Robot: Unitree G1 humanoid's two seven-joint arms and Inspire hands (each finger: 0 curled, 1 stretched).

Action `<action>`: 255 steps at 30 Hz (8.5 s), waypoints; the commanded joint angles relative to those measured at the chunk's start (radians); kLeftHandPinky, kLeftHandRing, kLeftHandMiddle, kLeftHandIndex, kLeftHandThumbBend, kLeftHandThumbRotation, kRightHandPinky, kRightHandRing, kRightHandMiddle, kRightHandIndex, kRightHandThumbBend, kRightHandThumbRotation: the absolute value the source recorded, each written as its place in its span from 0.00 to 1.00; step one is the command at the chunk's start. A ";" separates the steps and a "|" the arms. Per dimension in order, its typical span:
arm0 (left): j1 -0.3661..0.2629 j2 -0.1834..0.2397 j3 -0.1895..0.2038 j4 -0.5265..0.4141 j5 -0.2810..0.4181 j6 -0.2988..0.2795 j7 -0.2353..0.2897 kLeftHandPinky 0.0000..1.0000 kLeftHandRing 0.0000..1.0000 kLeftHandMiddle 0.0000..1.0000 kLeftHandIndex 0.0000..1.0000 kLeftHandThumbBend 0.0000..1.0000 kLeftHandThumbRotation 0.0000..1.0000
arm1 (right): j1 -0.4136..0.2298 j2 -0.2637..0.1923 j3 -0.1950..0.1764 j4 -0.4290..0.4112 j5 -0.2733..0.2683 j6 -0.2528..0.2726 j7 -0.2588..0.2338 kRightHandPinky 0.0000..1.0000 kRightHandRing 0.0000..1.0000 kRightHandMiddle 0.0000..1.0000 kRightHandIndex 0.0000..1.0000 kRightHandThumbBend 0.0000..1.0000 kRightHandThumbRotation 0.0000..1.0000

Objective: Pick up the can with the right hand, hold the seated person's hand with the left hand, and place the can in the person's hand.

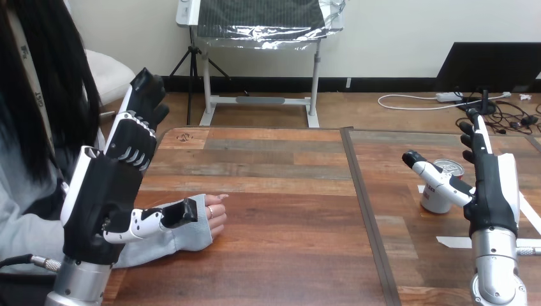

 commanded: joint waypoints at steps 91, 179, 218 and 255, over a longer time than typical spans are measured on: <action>-0.019 -0.017 -0.006 -0.016 -0.044 -0.007 -0.042 1.00 1.00 1.00 1.00 1.00 0.39 | -0.018 -0.032 -0.011 -0.006 0.038 -0.002 -0.033 0.90 0.94 0.94 1.00 1.00 0.53; 0.010 -0.010 0.001 -0.081 -0.065 0.011 -0.047 0.98 1.00 1.00 0.99 1.00 0.37 | -0.105 -0.027 -0.002 0.049 0.040 0.314 0.042 0.82 0.89 0.93 0.99 1.00 0.55; 0.033 0.002 0.000 -0.128 -0.070 0.022 -0.055 0.96 1.00 1.00 0.98 1.00 0.36 | -0.167 -0.031 -0.018 0.059 0.069 0.372 0.092 0.79 0.86 0.94 0.98 1.00 0.55; 0.065 -0.007 -0.003 -0.176 -0.085 0.046 -0.063 0.94 0.99 1.00 0.96 1.00 0.41 | -0.216 -0.045 -0.002 0.069 0.036 0.446 0.102 0.70 0.80 0.91 0.96 1.00 0.52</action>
